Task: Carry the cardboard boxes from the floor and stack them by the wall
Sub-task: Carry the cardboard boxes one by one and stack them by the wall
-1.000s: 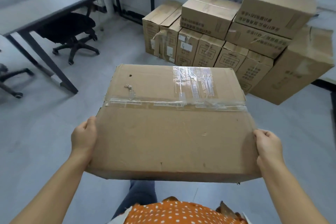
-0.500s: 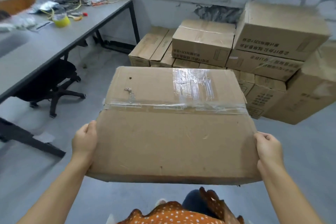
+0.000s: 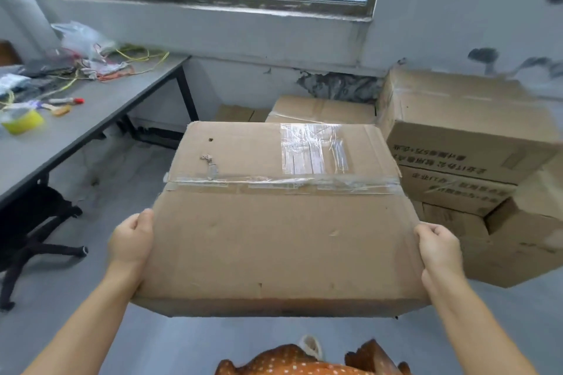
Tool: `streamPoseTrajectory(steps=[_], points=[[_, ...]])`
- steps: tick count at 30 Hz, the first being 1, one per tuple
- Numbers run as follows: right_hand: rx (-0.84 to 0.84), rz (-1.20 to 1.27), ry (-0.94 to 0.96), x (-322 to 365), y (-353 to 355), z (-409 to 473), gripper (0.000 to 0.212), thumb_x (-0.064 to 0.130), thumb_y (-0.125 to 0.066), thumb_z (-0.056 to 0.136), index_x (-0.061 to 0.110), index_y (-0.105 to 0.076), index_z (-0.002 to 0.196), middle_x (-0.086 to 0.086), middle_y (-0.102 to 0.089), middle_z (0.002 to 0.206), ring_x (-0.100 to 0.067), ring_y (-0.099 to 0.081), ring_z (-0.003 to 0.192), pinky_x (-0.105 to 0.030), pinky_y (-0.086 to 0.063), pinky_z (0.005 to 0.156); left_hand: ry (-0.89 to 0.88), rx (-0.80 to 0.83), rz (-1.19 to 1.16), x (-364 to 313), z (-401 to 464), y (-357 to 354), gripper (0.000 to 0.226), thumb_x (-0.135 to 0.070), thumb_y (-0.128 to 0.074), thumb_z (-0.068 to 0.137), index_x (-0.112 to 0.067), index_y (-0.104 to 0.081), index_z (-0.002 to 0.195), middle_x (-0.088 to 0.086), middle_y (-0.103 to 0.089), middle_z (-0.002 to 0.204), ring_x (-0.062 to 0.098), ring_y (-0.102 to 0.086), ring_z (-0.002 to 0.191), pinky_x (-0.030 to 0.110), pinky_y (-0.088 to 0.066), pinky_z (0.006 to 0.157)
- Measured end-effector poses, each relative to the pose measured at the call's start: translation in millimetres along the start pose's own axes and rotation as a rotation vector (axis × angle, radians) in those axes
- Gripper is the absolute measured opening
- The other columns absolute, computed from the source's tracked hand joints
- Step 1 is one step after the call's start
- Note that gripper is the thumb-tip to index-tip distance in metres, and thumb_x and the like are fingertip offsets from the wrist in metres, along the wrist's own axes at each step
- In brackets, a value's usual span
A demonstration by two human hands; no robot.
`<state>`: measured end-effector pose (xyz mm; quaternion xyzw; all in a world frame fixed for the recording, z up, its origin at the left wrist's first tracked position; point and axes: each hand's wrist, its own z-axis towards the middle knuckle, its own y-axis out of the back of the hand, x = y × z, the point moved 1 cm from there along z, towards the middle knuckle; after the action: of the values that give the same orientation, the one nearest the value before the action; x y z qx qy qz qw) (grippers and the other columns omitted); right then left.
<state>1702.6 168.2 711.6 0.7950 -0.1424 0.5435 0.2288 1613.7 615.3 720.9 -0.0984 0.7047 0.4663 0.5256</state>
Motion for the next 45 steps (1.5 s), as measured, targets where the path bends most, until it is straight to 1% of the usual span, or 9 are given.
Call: streamPoseTrajectory(steps=[11,15,18,22,28,31,34,40,45], points=[[0.015,-0.131,0.121,117,-105,184,0.019,0.006,-0.043,0.089,0.011,-0.06,0.095,0.003,-0.056,0.077,-0.012,-0.047,0.066,-0.026,-0.036,0.057,-0.038,0.029,-0.032,-122,174,-146,0.043,-0.033,-0.041,0.091,0.008,-0.05,0.079,0.01,-0.041,0.078,0.016,-0.03,0.06,0.032,-0.025,0.054],[-0.008,-0.186,0.141,142,-146,249,0.017,0.009,-0.044,0.091,0.011,-0.06,0.095,0.003,-0.056,0.078,-0.012,-0.048,0.068,-0.025,-0.035,0.056,-0.071,0.087,-0.036,-157,250,-209,0.028,-0.034,-0.041,0.09,-0.011,-0.052,0.078,0.008,-0.043,0.08,0.018,-0.034,0.064,0.032,-0.027,0.054],[-0.015,-0.261,0.116,158,-180,296,0.019,0.011,-0.043,0.091,0.012,-0.061,0.098,-0.005,-0.062,0.092,-0.021,-0.054,0.083,-0.027,-0.039,0.064,-0.099,0.136,-0.02,-190,313,-257,0.033,-0.033,-0.041,0.09,-0.006,-0.056,0.079,0.01,-0.044,0.079,0.021,-0.037,0.073,0.034,-0.028,0.056],[-0.067,-0.351,0.103,185,-223,354,0.029,0.006,-0.041,0.089,-0.012,-0.061,0.099,-0.028,-0.064,0.109,-0.042,-0.058,0.103,-0.038,-0.046,0.083,-0.123,0.192,-0.002,-237,386,-319,0.039,-0.03,-0.041,0.091,0.003,-0.049,0.072,0.01,-0.045,0.072,0.025,-0.037,0.071,0.037,-0.029,0.06],[-0.076,-0.543,0.038,207,-248,411,0.023,0.007,-0.044,0.089,-0.005,-0.062,0.079,-0.023,-0.057,0.077,-0.031,-0.052,0.076,-0.034,-0.034,0.065,-0.135,0.302,0.008,-274,430,-408,0.037,-0.027,-0.04,0.09,-0.016,-0.023,0.059,0.003,-0.028,0.061,0.022,-0.023,0.061,0.037,-0.02,0.055],[-0.093,-0.632,0.028,208,-251,430,0.026,0.006,-0.046,0.089,-0.014,-0.062,0.094,-0.024,-0.062,0.09,-0.032,-0.057,0.087,-0.036,-0.039,0.07,-0.14,0.325,0.053,-277,440,-441,0.036,-0.024,-0.04,0.092,-0.015,-0.025,0.061,0.007,-0.028,0.063,0.023,-0.024,0.064,0.038,-0.02,0.056],[-0.073,-0.702,-0.023,202,-258,439,0.03,0.009,-0.045,0.093,-0.007,-0.058,0.115,-0.024,-0.055,0.125,-0.037,-0.053,0.115,-0.04,-0.041,0.095,-0.123,0.349,0.076,-270,442,-460,0.036,-0.021,-0.04,0.092,-0.017,-0.022,0.06,0.005,-0.025,0.062,0.022,-0.021,0.064,0.04,-0.017,0.055],[-0.108,-0.851,-0.066,191,-267,439,0.047,0.015,-0.04,0.098,0.002,-0.038,0.144,-0.019,-0.033,0.144,-0.035,-0.049,0.116,-0.032,-0.038,0.087,-0.095,0.431,0.162,-263,445,-478,0.026,-0.03,-0.04,0.092,-0.013,-0.039,0.072,0.006,-0.036,0.069,0.022,-0.03,0.062,0.037,-0.022,0.054],[-0.085,-0.787,-0.034,182,-260,433,0.048,0.013,-0.041,0.097,0.006,-0.038,0.144,-0.019,-0.034,0.143,-0.034,-0.047,0.118,-0.03,-0.035,0.083,-0.071,0.465,0.208,-257,445,-474,0.027,-0.029,-0.043,0.093,-0.01,-0.044,0.075,0.006,-0.042,0.07,0.024,-0.036,0.067,0.036,-0.026,0.054]])
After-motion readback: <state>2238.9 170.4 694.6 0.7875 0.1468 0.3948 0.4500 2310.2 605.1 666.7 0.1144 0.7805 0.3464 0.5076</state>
